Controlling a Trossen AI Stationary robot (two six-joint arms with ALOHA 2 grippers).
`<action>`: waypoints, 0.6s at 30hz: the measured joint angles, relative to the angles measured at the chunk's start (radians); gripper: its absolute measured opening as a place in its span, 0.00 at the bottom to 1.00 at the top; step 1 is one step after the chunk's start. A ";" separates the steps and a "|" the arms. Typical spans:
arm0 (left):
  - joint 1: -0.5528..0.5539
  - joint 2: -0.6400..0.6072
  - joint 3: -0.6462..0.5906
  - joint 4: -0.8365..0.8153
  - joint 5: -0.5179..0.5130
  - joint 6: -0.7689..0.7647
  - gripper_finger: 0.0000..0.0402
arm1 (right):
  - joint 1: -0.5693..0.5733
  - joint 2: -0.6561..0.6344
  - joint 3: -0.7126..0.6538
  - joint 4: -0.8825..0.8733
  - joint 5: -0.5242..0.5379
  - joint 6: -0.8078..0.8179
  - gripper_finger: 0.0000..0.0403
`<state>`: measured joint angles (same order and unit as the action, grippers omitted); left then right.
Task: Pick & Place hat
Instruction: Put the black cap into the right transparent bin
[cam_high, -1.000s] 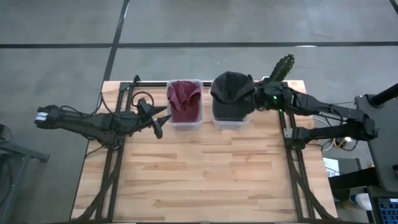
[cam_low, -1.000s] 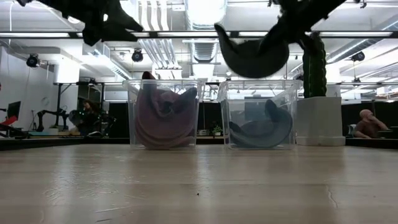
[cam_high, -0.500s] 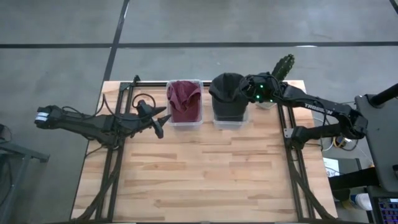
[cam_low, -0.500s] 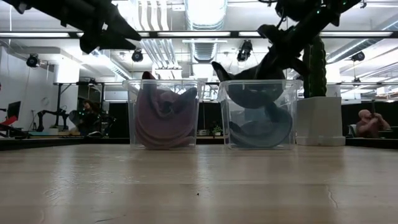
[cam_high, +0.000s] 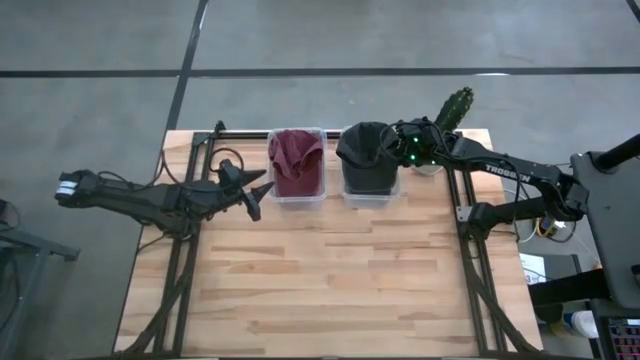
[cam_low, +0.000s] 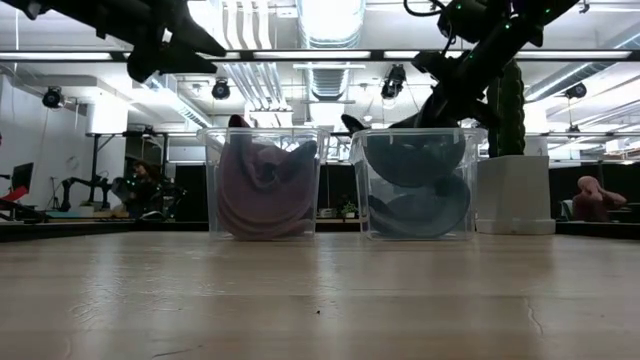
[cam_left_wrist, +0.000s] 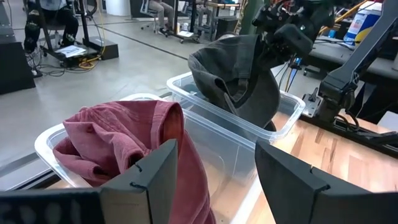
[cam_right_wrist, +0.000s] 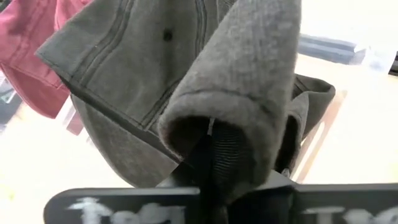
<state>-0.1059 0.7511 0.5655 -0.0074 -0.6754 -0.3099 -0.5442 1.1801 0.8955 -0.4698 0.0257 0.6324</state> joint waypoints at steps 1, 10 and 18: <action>0.000 -0.003 0.000 0.000 0.000 0.000 0.52 | 0.000 0.000 0.000 0.002 0.000 0.000 0.03; 0.000 -0.025 0.000 0.000 0.000 0.021 0.52 | 0.000 0.000 0.000 -0.002 0.000 0.000 0.23; 0.000 -0.038 0.000 0.000 0.000 0.029 0.52 | 0.001 -0.036 0.000 -0.055 0.000 -0.003 0.34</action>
<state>-0.1059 0.7133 0.5655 -0.0077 -0.6754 -0.2807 -0.5434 1.1441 0.8955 -0.5247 0.0257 0.6292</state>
